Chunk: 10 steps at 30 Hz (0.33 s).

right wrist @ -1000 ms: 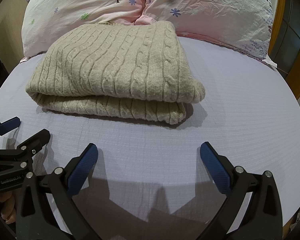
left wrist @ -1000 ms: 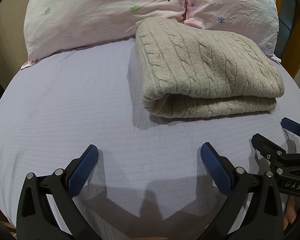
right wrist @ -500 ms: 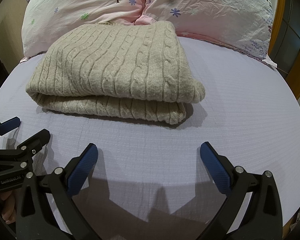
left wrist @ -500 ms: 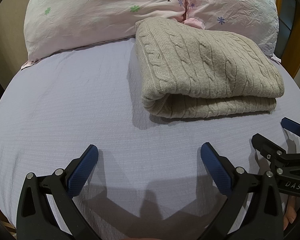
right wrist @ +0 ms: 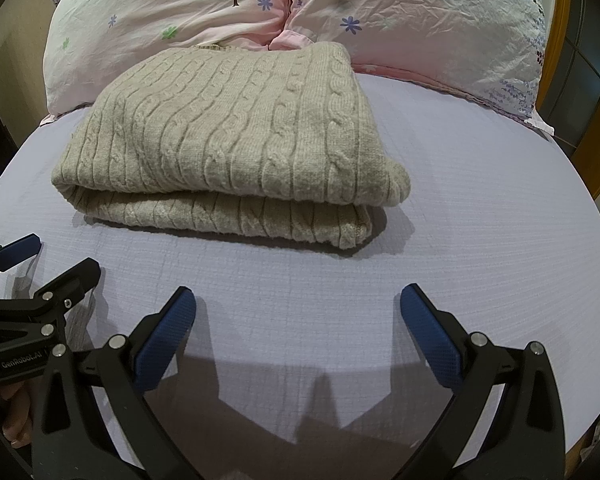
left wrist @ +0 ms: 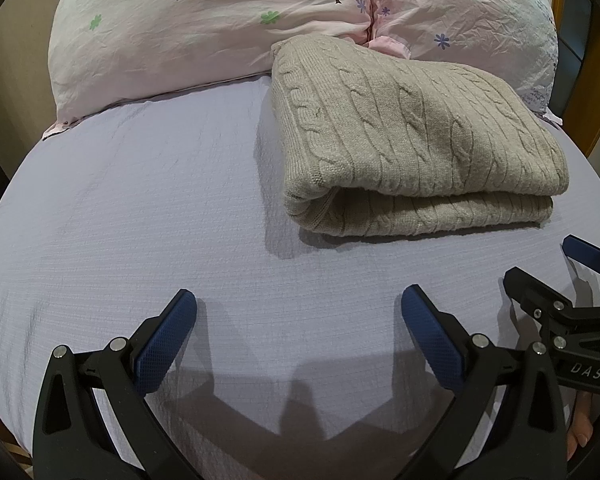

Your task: Fold small clothes

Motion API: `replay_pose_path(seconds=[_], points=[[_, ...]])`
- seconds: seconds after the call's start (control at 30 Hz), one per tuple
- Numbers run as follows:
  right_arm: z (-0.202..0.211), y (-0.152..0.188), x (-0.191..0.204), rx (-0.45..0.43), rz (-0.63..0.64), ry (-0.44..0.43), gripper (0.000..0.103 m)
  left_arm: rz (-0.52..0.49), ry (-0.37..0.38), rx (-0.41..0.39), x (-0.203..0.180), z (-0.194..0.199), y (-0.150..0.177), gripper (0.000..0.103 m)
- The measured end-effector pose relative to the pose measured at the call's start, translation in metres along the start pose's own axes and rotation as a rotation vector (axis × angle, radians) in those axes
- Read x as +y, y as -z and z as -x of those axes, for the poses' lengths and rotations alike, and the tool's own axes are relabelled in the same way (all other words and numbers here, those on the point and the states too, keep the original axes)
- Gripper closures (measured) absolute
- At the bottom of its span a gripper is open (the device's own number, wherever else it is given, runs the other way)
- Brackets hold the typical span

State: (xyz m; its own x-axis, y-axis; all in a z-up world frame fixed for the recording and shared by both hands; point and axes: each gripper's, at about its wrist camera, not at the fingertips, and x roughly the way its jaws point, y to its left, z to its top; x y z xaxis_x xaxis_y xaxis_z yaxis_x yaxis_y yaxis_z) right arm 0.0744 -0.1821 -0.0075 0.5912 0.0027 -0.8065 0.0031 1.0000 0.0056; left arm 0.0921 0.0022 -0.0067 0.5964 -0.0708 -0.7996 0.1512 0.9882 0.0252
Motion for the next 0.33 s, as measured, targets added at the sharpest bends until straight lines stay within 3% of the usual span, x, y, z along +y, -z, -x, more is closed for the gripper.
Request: replay_pose_path(seconds=[0.33], points=[[-0.0001,-0.0001,0.0000,0.000,0.000,0.000,0.002,0.001,0.000,-0.002,0.0001,-0.0007,-0.0007,0.001]])
